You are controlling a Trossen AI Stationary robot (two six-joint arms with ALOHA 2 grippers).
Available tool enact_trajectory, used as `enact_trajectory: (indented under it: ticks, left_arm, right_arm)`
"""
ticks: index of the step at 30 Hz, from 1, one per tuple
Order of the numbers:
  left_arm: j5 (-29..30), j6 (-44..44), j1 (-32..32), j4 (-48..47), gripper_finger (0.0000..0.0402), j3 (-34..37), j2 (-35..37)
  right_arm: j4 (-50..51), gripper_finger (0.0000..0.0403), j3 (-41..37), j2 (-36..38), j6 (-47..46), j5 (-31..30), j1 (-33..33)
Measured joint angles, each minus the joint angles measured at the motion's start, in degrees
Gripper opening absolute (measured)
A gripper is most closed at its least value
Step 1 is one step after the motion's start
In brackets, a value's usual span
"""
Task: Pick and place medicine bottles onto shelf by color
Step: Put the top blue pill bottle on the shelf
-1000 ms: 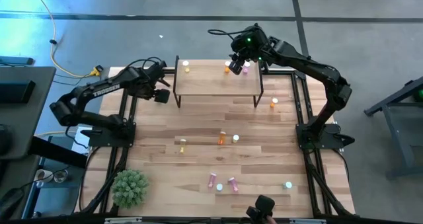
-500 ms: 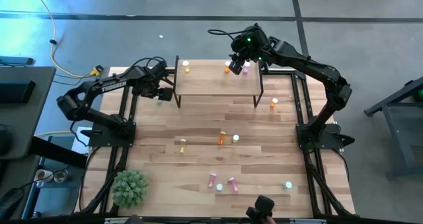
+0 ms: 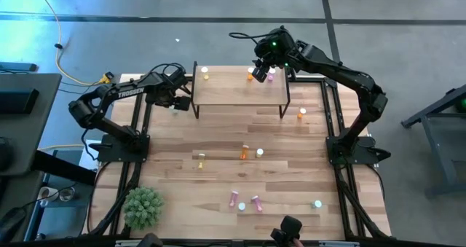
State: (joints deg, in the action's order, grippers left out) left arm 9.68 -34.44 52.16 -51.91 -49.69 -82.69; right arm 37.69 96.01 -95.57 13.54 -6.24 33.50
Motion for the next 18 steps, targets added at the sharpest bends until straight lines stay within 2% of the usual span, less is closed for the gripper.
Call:
enact_trajectory:
  ticks: [13,18]
  left_arm:
    - [-2.0,1.25,0.0,1.39,0.0129,0.0,-0.09]
    - [-1.98,1.25,0.0,1.31,0.0113,-0.02,-0.07]
  right_arm:
    - [0.0,0.0149,0.0,0.0,0.0,0.0,0.0]
    - [0.0,0.0149,-0.02,0.0,0.0,0.0,0.0]
